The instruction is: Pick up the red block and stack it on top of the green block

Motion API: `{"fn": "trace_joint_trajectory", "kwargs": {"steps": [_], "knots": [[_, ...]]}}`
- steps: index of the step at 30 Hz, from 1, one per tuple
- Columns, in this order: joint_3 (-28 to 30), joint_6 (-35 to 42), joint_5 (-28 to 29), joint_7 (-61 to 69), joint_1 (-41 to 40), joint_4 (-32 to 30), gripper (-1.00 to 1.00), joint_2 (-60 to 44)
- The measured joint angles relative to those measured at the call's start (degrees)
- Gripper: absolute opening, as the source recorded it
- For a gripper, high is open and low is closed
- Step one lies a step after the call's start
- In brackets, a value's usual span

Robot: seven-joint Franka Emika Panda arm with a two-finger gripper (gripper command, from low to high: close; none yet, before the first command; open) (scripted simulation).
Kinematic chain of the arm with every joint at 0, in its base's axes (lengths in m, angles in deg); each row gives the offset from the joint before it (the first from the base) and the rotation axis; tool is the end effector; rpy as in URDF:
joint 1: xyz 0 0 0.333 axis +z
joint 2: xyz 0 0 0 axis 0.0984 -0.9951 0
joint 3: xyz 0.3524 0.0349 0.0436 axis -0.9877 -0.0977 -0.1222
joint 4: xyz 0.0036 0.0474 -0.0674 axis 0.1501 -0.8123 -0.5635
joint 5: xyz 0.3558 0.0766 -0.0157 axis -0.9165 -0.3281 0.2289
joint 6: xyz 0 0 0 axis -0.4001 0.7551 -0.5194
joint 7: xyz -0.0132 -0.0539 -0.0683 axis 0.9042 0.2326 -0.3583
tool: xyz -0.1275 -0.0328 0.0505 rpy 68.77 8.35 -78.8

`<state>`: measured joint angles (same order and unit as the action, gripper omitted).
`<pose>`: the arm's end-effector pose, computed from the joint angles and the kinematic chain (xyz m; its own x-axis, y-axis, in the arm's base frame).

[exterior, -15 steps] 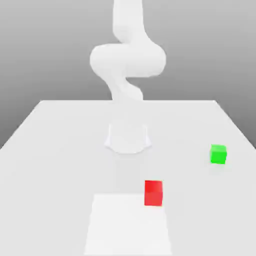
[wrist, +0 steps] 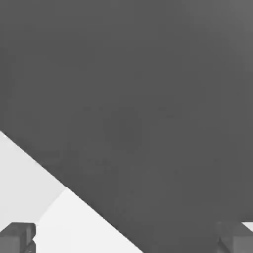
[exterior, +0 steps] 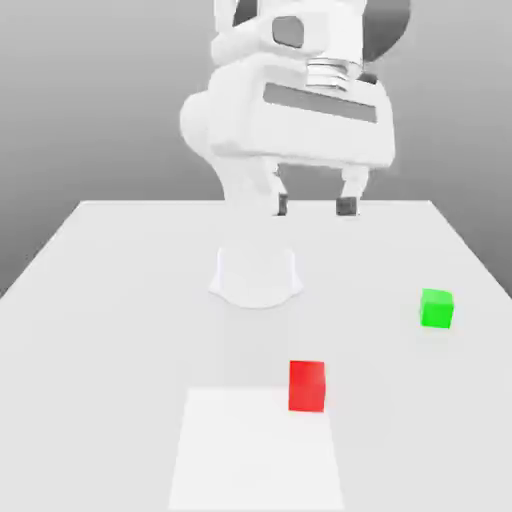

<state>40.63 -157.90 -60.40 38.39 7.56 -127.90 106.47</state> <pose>0.3886 0.0485 0.4298 0.9389 0.0650 0.3379 0.0676 -0.9977 0.0039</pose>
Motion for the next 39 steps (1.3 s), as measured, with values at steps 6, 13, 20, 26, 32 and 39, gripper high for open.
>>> {"fn": "trace_joint_trajectory", "kwargs": {"steps": [6,13,20,26,32,39], "knots": [[2.7,-5.83,0.2,14.29,4.06,-7.06,0.0,-7.54],[5.58,-12.95,-2.62,32.47,9.33,-14.92,0.0,-16.53],[0.18,-24.71,-13.62,41.83,7.3,-13.88,0.0,-30.5],[-2.87,-27.39,-15.02,42.97,4.53,-13.44,-1.0,-33.73],[-0.23,-22.92,-10.87,39.88,6.08,-14.19,-1.0,-28.5],[-3.24,-12.52,-6.6,32.99,7.28,-15.62,-1.0,-16.51]]}}
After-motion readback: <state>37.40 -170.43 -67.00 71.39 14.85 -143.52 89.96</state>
